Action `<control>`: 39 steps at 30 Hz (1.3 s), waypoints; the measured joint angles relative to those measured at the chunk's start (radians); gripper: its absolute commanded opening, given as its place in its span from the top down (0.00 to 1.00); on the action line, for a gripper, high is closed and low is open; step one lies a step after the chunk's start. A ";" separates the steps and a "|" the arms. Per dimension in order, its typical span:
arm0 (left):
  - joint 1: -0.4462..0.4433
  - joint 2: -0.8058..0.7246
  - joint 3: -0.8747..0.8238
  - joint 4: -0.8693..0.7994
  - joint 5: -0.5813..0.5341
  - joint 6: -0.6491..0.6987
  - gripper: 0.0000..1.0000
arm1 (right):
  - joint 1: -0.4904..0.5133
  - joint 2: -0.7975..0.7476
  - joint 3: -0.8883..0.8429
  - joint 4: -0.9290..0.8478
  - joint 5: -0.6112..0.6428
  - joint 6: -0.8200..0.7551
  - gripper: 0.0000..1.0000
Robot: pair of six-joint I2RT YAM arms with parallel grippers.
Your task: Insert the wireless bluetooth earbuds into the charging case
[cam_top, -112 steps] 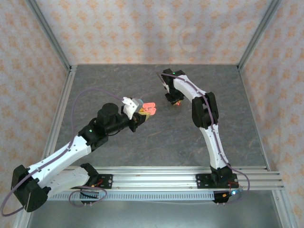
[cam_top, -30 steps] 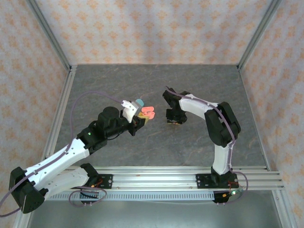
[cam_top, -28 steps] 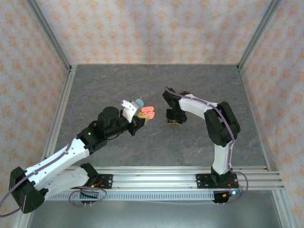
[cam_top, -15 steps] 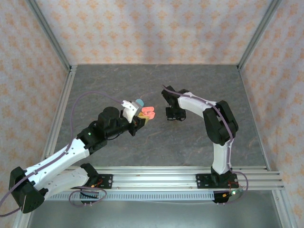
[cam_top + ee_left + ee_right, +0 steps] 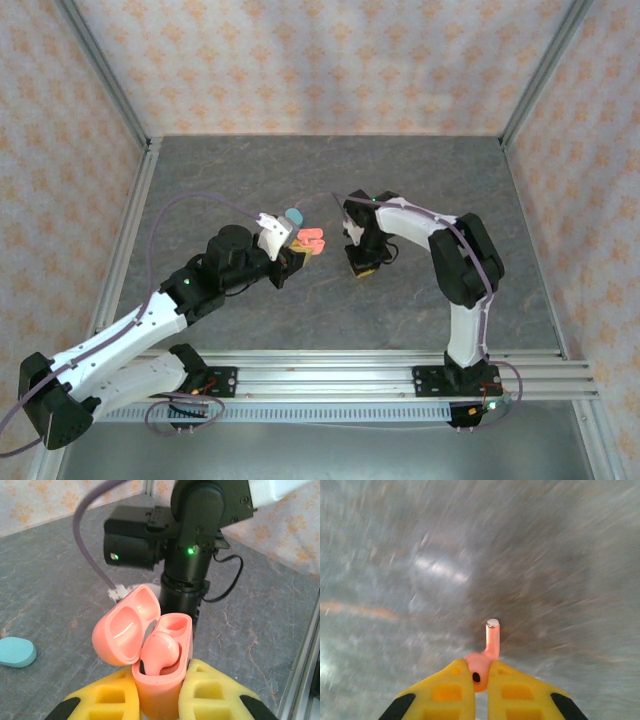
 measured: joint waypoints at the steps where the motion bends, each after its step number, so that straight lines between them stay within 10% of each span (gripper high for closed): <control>1: 0.000 0.000 0.000 -0.001 0.000 0.000 1.00 | 0.000 0.000 -0.008 -0.002 -0.032 -0.013 0.89; 17: 0.000 -0.012 0.006 -0.027 0.000 0.000 1.00 | -0.087 -0.002 -0.017 -0.018 0.033 -0.045 0.61; 39: 0.000 -0.017 0.006 -0.027 -0.004 -0.001 1.00 | -0.117 -0.068 0.009 0.004 0.113 0.201 0.62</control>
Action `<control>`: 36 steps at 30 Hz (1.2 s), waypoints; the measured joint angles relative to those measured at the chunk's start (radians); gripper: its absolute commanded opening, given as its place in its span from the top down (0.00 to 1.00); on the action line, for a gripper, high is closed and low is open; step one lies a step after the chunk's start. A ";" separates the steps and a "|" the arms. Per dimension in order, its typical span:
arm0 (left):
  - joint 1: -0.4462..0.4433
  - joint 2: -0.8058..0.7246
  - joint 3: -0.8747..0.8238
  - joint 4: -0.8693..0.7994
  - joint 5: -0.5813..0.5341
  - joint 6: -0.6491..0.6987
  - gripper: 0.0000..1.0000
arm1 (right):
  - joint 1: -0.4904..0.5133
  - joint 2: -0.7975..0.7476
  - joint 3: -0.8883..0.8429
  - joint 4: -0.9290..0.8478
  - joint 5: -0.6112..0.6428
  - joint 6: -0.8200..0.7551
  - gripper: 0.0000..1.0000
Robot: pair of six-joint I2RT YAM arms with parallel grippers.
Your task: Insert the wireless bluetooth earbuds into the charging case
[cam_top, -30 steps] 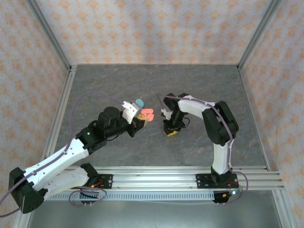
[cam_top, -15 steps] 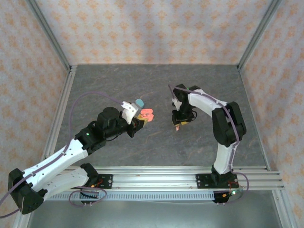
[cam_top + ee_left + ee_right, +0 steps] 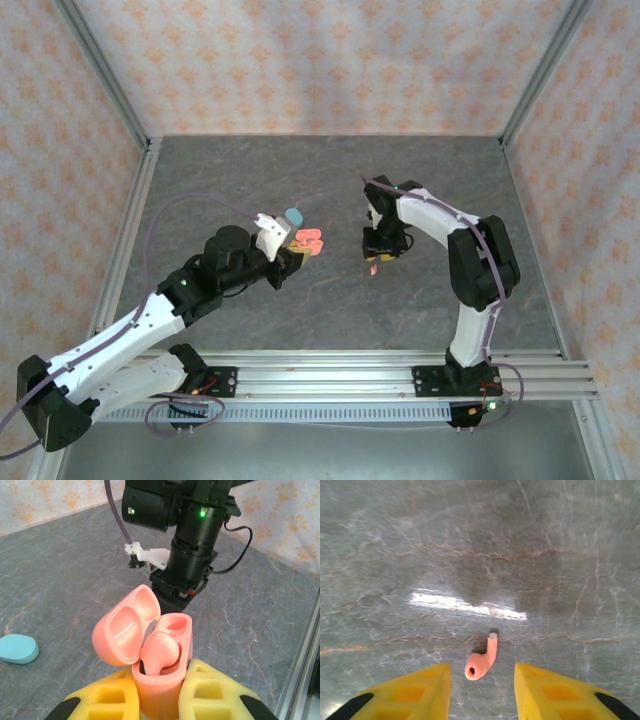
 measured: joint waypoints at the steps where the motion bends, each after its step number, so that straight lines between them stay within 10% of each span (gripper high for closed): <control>1: -0.001 0.000 0.000 0.000 0.000 0.000 1.00 | 0.003 -0.001 -0.017 0.008 0.001 0.012 0.63; 17: -0.002 0.007 0.000 0.000 0.000 -0.003 1.00 | 0.031 -0.017 -0.111 0.101 0.003 0.116 0.87; 36: -0.015 0.007 0.000 -0.001 -0.030 -0.018 1.00 | 0.098 0.074 -0.150 0.430 -0.491 0.084 0.79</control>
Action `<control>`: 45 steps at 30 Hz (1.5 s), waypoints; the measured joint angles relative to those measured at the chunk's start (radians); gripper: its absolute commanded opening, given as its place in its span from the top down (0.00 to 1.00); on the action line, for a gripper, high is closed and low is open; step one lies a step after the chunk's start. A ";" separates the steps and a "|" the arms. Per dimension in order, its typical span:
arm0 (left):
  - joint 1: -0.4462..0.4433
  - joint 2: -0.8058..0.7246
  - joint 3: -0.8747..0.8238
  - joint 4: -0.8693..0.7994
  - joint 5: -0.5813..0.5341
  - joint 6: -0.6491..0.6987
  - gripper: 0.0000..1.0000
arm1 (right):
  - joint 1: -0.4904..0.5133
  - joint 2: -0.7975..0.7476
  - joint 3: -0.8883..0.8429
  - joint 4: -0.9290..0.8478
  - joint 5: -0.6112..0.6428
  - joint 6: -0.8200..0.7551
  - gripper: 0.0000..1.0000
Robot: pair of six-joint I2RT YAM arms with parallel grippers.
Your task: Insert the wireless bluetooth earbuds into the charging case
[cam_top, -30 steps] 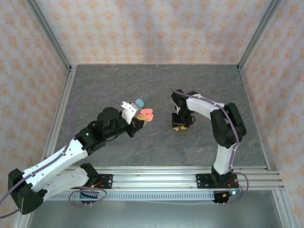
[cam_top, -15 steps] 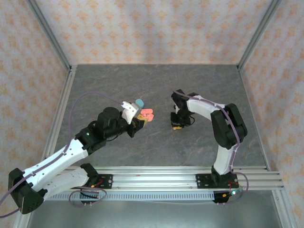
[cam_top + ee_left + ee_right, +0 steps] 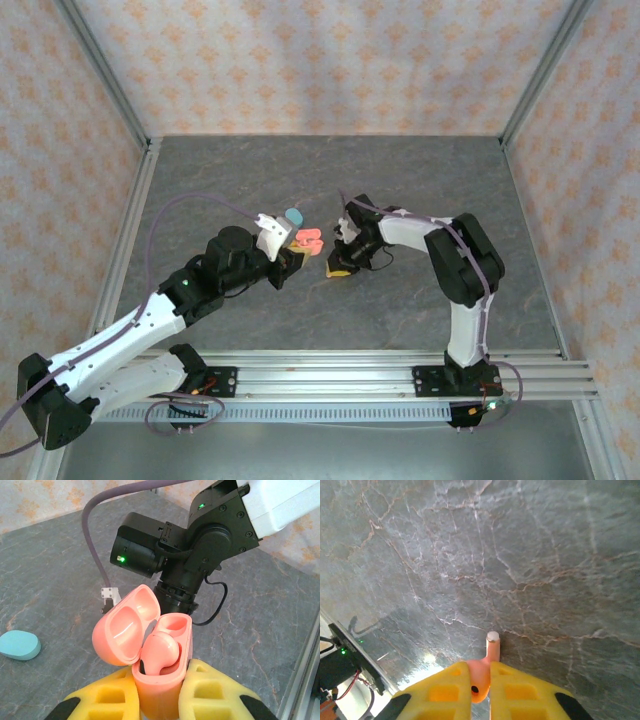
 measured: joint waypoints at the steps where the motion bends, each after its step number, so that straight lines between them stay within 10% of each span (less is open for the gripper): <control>1: 0.000 0.000 0.000 0.000 0.000 -0.002 1.00 | -0.003 0.000 0.000 -0.003 0.005 -0.009 0.78; 16: -0.012 0.039 0.027 -0.015 -0.014 -0.008 1.00 | -0.085 -0.052 -0.001 -0.109 0.201 -0.055 0.63; 24: -0.019 0.069 0.055 -0.018 -0.014 -0.007 1.00 | -0.116 -0.074 -0.027 -0.105 0.223 -0.041 0.90; 34: -0.032 0.109 0.075 -0.019 -0.014 -0.007 1.00 | -0.153 -0.092 -0.118 0.051 0.036 0.045 0.93; 45: -0.035 0.158 0.100 -0.017 -0.014 -0.007 1.00 | -0.121 -0.037 -0.077 0.058 -0.029 0.110 0.61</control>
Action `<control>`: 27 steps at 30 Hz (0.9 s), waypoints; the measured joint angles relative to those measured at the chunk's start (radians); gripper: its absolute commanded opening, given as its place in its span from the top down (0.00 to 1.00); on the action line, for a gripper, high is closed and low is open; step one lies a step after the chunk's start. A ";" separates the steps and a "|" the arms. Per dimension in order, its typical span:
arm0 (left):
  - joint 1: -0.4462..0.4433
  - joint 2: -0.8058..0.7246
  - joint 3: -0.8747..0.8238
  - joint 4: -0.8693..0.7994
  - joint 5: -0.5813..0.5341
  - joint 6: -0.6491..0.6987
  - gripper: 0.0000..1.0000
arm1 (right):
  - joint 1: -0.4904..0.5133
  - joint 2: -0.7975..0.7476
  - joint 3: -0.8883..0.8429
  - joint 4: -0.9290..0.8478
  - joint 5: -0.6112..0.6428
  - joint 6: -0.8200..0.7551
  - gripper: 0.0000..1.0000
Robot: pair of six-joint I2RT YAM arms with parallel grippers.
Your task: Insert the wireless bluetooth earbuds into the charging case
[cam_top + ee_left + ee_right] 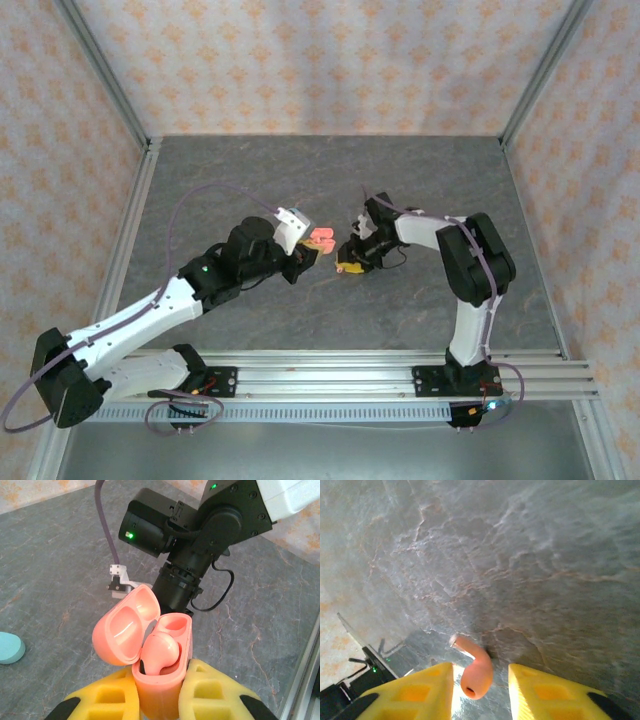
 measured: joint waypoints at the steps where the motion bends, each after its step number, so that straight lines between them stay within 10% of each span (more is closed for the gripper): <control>1: -0.003 0.003 0.004 -0.001 0.000 0.000 1.00 | -0.011 -0.011 0.000 -0.017 0.025 0.003 0.61; 10: -0.009 0.009 0.012 0.003 0.000 0.000 1.00 | -0.122 -0.095 -0.002 -0.155 0.301 0.008 0.64; 27: -0.020 -0.016 0.008 0.002 -0.002 0.000 1.00 | 0.142 0.055 0.360 -0.265 0.298 -0.181 0.84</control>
